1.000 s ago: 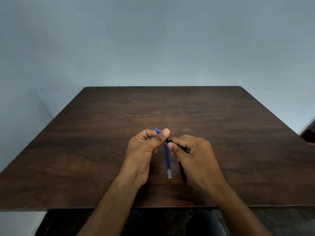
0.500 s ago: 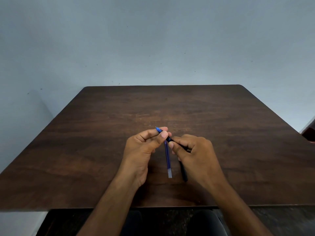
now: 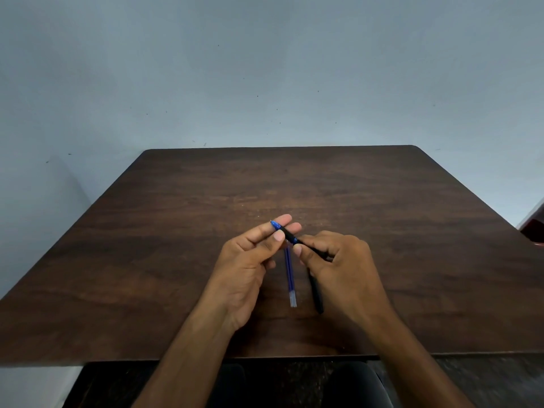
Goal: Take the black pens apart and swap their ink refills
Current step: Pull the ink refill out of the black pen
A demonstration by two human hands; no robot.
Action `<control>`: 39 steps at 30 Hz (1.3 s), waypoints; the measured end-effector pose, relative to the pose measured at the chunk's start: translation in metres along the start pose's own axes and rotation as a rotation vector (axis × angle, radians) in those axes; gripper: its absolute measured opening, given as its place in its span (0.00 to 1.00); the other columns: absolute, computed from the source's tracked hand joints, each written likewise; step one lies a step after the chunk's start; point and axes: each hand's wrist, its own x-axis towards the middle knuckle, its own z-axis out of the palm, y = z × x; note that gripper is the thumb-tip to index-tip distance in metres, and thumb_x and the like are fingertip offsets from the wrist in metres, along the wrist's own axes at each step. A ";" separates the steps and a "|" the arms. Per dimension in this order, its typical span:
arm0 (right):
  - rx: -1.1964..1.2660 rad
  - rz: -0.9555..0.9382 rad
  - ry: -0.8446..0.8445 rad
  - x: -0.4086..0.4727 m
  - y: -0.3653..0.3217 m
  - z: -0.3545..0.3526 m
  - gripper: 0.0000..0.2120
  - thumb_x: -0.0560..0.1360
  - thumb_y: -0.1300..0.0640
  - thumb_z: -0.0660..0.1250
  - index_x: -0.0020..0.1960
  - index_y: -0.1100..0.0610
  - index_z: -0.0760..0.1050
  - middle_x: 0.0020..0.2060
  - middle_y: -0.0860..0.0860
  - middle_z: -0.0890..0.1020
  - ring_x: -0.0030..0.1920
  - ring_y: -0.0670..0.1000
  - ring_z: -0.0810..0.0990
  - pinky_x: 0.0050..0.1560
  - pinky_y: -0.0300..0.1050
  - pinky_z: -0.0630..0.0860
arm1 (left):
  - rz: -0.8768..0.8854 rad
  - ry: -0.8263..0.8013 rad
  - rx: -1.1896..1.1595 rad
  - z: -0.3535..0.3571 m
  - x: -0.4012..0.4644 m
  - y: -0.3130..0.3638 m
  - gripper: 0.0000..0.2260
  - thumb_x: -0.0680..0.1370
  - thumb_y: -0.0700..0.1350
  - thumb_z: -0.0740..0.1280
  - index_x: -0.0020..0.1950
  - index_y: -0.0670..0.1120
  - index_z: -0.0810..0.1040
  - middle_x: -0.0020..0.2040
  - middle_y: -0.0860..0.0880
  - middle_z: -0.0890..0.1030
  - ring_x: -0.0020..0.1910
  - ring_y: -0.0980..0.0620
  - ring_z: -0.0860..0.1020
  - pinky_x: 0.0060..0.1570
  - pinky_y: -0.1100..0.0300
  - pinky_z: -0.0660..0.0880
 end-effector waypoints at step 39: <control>0.048 0.078 0.080 -0.004 0.003 0.002 0.06 0.74 0.56 0.74 0.50 0.52 0.87 0.32 0.38 0.82 0.40 0.34 0.82 0.39 0.23 0.70 | 0.102 0.481 0.288 -0.022 0.007 0.019 0.11 0.66 0.52 0.77 0.44 0.47 0.87 0.38 0.53 0.86 0.37 0.63 0.81 0.41 0.67 0.74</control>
